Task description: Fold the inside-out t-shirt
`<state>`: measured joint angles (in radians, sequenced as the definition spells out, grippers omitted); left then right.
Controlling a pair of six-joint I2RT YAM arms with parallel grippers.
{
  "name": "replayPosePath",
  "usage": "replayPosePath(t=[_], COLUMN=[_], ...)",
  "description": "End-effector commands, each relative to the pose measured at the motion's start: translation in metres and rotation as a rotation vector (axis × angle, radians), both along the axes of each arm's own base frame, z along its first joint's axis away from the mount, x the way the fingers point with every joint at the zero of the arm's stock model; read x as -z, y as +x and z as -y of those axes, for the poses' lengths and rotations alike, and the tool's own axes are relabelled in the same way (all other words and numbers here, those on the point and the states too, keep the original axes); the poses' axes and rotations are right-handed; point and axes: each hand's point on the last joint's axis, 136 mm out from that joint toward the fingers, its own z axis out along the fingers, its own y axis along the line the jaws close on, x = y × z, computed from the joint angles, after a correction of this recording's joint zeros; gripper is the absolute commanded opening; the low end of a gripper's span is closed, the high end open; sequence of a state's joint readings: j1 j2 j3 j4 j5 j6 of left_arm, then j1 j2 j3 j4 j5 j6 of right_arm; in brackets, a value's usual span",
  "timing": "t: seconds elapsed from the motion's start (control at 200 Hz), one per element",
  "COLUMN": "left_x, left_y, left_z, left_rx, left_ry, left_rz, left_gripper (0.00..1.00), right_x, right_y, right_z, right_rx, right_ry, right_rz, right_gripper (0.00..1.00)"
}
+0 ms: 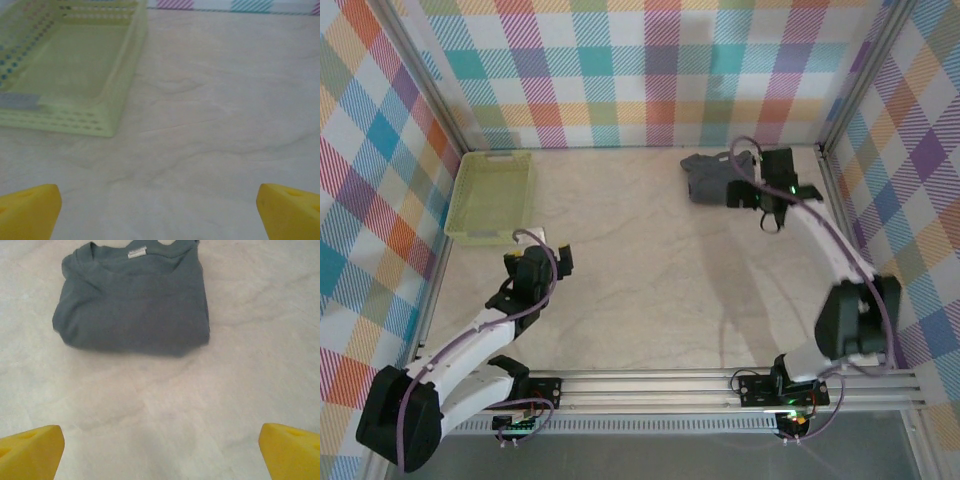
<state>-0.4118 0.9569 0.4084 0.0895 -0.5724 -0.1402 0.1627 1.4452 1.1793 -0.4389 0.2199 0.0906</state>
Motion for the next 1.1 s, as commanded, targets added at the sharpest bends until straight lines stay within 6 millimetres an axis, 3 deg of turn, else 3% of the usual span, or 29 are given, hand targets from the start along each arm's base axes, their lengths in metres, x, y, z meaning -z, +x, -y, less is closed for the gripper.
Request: replayPosePath(t=[0.0, 0.1, 0.21, 0.33, 0.465, 0.675, 0.82, 0.96, 1.095], left_x=[-0.023, -0.001, 0.014, 0.026, 0.028, 0.04, 0.042, 0.059, 0.058], left_y=[0.012, 0.026, 0.043, 0.054, 0.064, 0.077, 0.077, 0.086, 0.087], left_z=[-0.015, -0.013, 0.011, 0.019, 0.02, 0.007, -0.001, -0.007, -0.009], left_rx=[-0.053, -0.028, 0.11, 0.193, 0.238, 0.24, 0.216, 0.206, 0.208], left_ry=[0.057, 0.104, 0.096, 0.056, 0.069, 0.033, 0.004, -0.042, -0.053], left_rz=[0.131, 0.08, 0.069, 0.072, 0.079, 0.076, 0.099, 0.062, 0.063], left_gripper=[1.0, 1.0, 1.0, 1.0, 1.0, 1.0, 1.0, 1.0, 1.0], right_x=[0.025, 0.046, 0.076, 0.103, 0.098, 0.097, 0.097, 0.099, 0.102], right_y=[-0.009, -0.027, -0.028, -0.025, -0.015, -0.003, -0.006, -0.008, -0.01], right_z=[0.014, 0.026, 0.041, 0.03, 0.015, 0.029, 0.03, 0.028, 0.025], right_rx=[0.045, 0.065, 0.125, 0.078, -0.025, -0.033, -0.046, -0.066, -0.082], right_ry=[-0.029, -0.074, -0.095, -0.034, -0.006, 0.054, 0.093, 0.106, 0.106], right_rz=[0.124, 0.176, 0.165, 0.205, 0.258, 0.359, 0.36, 0.368, 0.387], right_gripper=[1.0, 1.0, 1.0, 1.0, 1.0, 1.0, 1.0, 1.0, 1.0])
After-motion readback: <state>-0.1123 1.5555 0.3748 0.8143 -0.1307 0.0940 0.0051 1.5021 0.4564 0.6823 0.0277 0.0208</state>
